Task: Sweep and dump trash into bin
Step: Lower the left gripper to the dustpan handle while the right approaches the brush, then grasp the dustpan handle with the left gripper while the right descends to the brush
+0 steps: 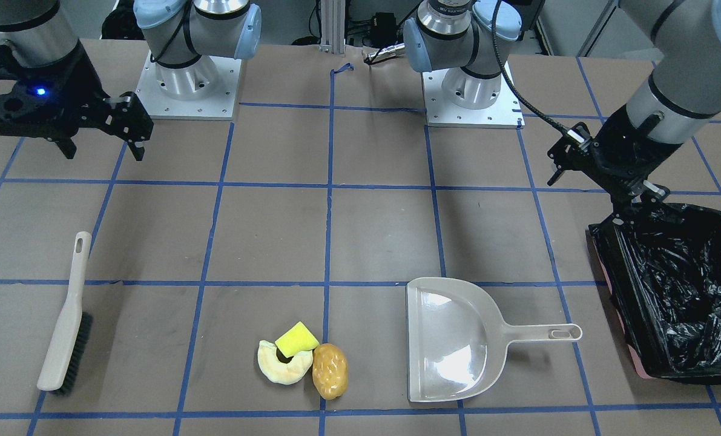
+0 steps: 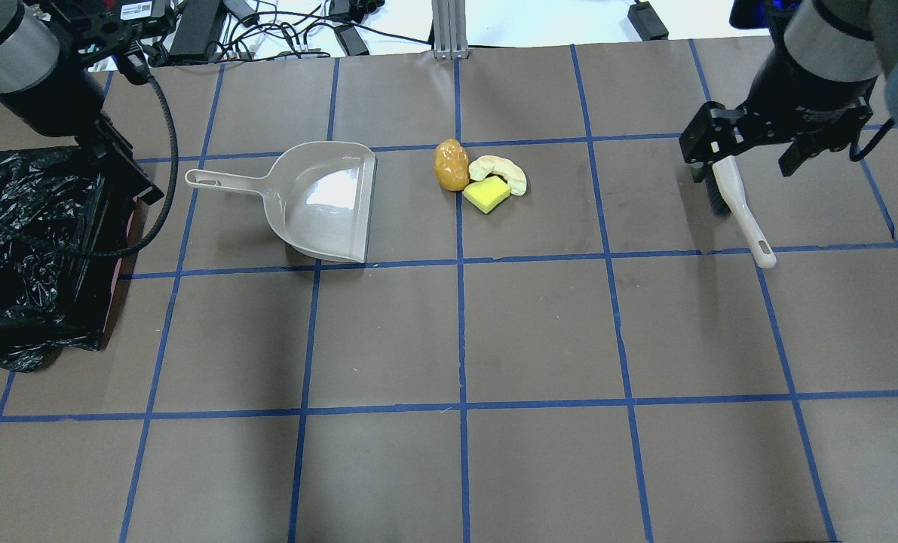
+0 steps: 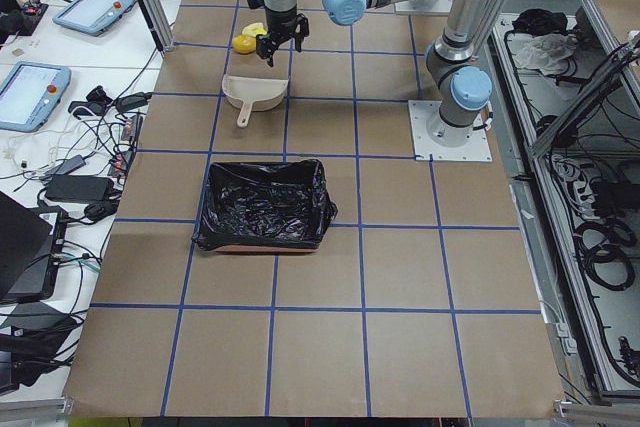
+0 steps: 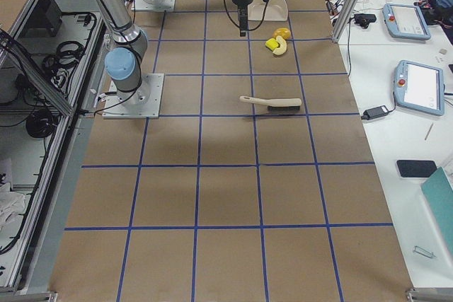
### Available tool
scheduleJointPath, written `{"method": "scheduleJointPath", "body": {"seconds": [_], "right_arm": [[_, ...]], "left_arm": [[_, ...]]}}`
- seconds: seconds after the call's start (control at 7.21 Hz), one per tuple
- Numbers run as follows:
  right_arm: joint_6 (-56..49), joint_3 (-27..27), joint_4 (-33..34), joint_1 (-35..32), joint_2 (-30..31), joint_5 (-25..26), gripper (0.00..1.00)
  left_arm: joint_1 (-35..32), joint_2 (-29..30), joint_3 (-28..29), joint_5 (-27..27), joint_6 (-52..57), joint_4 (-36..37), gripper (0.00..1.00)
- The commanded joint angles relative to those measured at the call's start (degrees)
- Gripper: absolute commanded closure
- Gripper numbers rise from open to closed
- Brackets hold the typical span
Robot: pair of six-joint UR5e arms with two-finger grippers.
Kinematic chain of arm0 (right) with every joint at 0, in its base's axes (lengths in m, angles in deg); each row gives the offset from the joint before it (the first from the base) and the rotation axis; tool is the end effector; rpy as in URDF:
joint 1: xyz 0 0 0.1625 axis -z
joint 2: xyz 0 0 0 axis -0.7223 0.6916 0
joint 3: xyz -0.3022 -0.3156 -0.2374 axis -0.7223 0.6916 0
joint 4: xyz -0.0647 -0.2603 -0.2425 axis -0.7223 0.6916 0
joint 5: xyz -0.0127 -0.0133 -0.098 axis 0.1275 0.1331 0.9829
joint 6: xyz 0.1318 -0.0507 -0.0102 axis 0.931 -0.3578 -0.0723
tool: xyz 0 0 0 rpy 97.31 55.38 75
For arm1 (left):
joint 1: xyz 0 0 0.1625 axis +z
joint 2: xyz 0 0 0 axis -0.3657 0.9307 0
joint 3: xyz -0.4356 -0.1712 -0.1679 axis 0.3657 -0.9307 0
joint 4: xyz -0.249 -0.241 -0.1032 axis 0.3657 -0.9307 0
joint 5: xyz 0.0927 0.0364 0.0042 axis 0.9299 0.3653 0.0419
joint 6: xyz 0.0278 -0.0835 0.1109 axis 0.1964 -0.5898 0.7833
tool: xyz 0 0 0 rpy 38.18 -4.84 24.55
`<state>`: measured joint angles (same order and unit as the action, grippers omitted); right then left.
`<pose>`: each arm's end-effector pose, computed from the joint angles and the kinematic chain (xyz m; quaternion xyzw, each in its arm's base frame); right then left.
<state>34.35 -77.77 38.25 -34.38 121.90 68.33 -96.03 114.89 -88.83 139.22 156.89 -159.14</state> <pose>0.0607 -0.4291 0.5108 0.0178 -0.9994 0.0235 0.0169 -0.0072 -0.4974 0.4813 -0.4648 -0.8852 0.0114 0.0181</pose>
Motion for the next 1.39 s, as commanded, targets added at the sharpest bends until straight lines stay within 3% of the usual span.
{"method": "scheduleJointPath", "body": {"seconds": [0.0, 0.42, 0.97, 1.25], "right_arm": [[-13.3, -0.7, 1.3, 8.6, -2.0, -0.8, 0.00], [-13.1, -5.6, 12.4, 11.5, -8.3, -0.4, 0.00], [-6.7, -7.3, 16.0, 11.6, -16.1, 0.2, 0.00], [-6.0, -7.3, 17.3, 11.5, -19.5, 0.2, 0.00]], "left_arm": [[1.3, 4.1, 0.2, -0.3, 15.4, 4.5, 0.00], [1.1, 10.4, 2.2, -0.8, 23.6, 10.9, 0.00], [0.0, 19.0, 3.0, -0.6, 31.6, 20.4, 0.00], [-1.9, 20.5, 3.0, 0.3, 30.3, 20.5, 0.00]]}}
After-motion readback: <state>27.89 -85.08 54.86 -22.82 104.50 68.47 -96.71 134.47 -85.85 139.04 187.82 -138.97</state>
